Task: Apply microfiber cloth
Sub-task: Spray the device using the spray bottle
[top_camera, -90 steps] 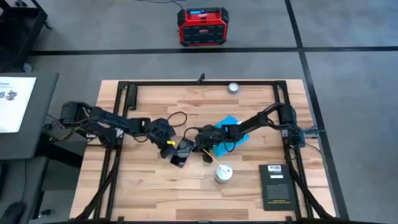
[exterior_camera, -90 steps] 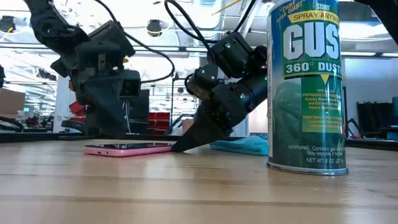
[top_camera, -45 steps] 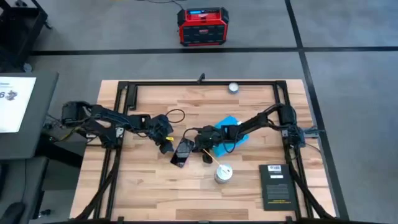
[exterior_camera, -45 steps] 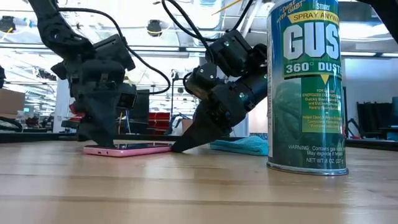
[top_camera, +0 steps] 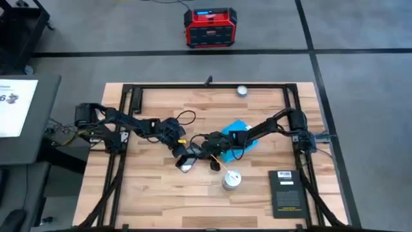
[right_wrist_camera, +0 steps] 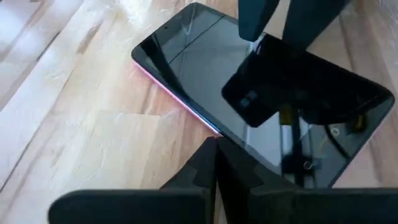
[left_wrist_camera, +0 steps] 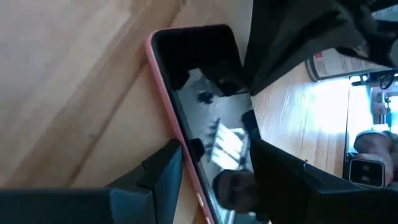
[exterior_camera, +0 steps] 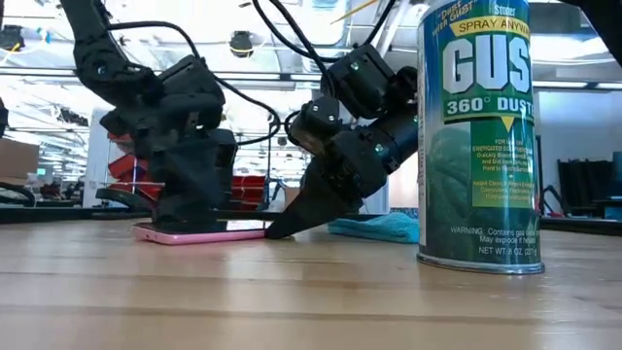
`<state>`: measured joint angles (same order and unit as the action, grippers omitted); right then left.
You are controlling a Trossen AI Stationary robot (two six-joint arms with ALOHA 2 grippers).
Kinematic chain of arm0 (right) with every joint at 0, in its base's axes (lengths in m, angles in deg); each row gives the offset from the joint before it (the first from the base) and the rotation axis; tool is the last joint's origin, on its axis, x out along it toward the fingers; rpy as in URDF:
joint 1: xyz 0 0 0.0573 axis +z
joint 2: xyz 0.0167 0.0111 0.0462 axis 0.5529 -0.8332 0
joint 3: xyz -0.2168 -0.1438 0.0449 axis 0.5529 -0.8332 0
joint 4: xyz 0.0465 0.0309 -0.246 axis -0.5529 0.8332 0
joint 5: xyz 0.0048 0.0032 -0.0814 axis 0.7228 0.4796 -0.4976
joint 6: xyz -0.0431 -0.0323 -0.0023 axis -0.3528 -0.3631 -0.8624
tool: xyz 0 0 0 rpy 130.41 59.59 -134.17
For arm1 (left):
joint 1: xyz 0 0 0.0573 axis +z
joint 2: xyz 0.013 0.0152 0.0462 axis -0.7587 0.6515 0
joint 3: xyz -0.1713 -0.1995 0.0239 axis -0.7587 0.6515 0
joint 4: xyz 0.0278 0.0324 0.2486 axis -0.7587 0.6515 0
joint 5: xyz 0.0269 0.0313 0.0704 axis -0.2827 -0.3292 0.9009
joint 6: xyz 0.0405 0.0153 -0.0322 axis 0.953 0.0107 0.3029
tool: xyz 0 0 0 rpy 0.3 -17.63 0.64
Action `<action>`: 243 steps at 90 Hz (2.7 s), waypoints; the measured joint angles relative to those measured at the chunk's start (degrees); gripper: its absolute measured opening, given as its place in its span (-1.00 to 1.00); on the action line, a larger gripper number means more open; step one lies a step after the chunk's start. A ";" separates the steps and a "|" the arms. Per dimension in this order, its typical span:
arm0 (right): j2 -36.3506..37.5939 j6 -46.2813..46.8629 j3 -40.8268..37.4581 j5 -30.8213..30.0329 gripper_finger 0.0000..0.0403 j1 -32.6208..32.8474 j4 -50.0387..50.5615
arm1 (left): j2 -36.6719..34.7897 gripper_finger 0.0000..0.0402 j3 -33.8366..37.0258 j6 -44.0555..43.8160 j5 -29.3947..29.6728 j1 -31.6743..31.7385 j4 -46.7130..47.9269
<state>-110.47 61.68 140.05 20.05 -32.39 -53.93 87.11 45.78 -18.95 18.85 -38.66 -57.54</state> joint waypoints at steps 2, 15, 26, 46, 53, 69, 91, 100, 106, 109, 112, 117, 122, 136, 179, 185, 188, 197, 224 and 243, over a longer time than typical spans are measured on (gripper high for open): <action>0.00 0.00 0.00 0.05 -1.00 -0.04 -0.02 | 0.02 -0.17 0.01 0.01 0.03 -0.11 -0.04; -0.01 -0.38 -0.02 0.19 -1.00 -0.41 -0.22 | 0.05 -0.17 0.03 0.48 0.25 -1.09 -0.07; -0.02 -0.44 -0.04 0.30 -1.00 -0.51 -0.30 | 0.05 -0.23 0.05 1.45 0.51 -1.86 0.06; -0.02 -0.94 -0.11 0.36 -1.00 -0.54 -0.28 | 0.05 -0.75 0.16 4.46 -0.28 -3.18 -0.61; 0.01 -1.35 -0.13 0.77 -1.00 -0.52 -0.04 | 0.03 -0.93 0.20 4.57 -0.93 -3.44 -2.13; 0.07 -1.38 -0.13 0.82 -1.00 -0.54 0.16 | 0.03 -0.98 0.34 5.61 -3.37 -3.61 -3.58; 0.07 -1.50 -0.13 0.73 -1.00 -1.01 0.09 | 0.03 -1.00 0.34 6.16 -3.26 -4.25 -3.73; 0.07 -1.49 -0.13 0.47 -1.00 -1.08 0.04 | 0.18 -1.00 0.36 3.95 -5.77 -4.58 -5.50; 0.07 -1.49 -0.13 0.19 -1.00 -1.08 -0.12 | 0.37 -1.00 0.36 2.90 -6.43 -4.85 -7.71; 0.07 -1.49 -0.13 -0.15 -1.00 -1.08 -0.29 | 0.39 -1.00 0.36 2.39 -6.52 -5.04 -8.76; 0.07 -1.46 -0.13 -0.28 -1.00 -1.14 -0.38 | 0.42 -0.99 0.36 1.54 -6.51 -5.26 -9.87; -0.04 -1.47 0.14 -2.09 -1.00 -1.19 -1.42 | 0.54 -0.98 0.11 0.91 -3.99 -5.62 -11.66; -0.15 -1.46 0.17 -2.50 -1.00 -1.45 -1.50 | 0.54 -0.95 0.09 0.55 -2.72 -5.78 -11.69; -0.09 -1.46 0.15 -2.19 -1.00 -1.58 -1.12 | 0.69 -0.85 0.05 -0.45 -1.83 -6.17 -11.30; 0.00 -1.82 0.13 -0.93 -1.00 -1.69 -0.39 | -5.50 -0.32 0.34 0.08 -3.35 -4.99 -4.01; 0.00 -1.92 0.23 -0.88 -1.00 -1.75 -0.39 | -8.17 -0.28 0.34 1.41 -3.44 -4.46 -3.45; 0.00 -1.95 0.39 -0.69 -1.00 -1.87 -0.24 | -9.70 -0.27 0.33 2.42 -3.53 -4.13 -3.58; 0.00 -1.96 0.88 -0.29 -1.00 -2.13 0.24 | -14.86 -0.27 0.23 4.52 -3.56 -3.06 -1.95; 0.87 -7.37 7.87 0.77 -1.00 -0.38 6.91 | -29.42 -0.74 0.23 13.82 2.63 -3.55 12.22; 1.34 -13.41 16.43 2.71 -1.00 0.04 19.82 | -35.74 -0.96 0.18 17.76 7.60 -3.66 14.04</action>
<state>-109.13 48.27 156.48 22.76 -32.35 -34.10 51.38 45.96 -1.20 26.45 -42.32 -43.50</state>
